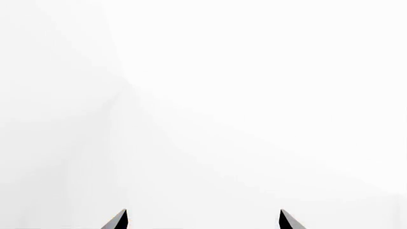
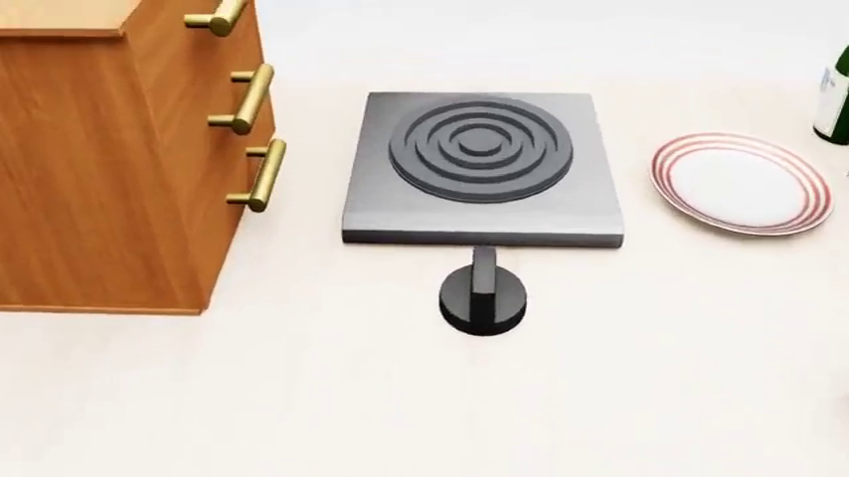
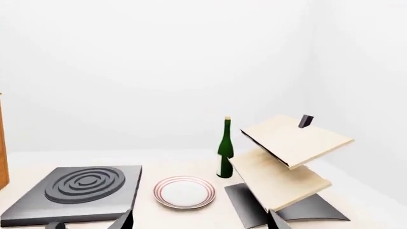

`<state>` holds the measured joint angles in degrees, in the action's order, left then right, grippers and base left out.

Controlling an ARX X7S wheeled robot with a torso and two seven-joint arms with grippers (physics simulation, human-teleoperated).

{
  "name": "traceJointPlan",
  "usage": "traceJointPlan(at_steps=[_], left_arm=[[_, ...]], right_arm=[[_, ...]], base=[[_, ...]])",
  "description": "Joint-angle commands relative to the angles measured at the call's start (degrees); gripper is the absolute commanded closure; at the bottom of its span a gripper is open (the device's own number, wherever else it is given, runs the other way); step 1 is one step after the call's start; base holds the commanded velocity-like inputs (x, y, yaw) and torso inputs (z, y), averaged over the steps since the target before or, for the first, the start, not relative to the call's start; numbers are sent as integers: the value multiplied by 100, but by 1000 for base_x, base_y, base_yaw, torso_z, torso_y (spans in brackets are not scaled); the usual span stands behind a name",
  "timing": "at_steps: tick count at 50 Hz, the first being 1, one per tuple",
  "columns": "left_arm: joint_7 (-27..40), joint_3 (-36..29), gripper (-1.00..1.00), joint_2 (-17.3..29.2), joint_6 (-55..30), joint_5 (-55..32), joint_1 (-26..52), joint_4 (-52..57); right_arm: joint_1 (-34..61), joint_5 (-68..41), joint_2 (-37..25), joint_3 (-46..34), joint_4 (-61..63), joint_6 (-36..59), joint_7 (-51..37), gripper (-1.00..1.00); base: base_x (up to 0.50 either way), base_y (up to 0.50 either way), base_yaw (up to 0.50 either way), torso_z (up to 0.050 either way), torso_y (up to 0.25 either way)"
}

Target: Put the bowl on the stove.

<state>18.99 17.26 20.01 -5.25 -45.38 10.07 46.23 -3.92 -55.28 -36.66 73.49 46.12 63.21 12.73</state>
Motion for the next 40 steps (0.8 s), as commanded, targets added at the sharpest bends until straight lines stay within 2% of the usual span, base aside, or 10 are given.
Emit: traceJointPlan(at_steps=[1, 40], left_arm=[[6, -15, -100, 13, 29, 1, -16, -8], [35, -80, -100, 66, 106, 2, -45, -36]], right_arm=[[-42, -13, 10, -13, 11, -22, 8, -100], [-276, 184, 30, -154, 57, -263, 150, -100]], base=[[484, -145, 0, 0, 0], [499, -16, 0, 0, 1]])
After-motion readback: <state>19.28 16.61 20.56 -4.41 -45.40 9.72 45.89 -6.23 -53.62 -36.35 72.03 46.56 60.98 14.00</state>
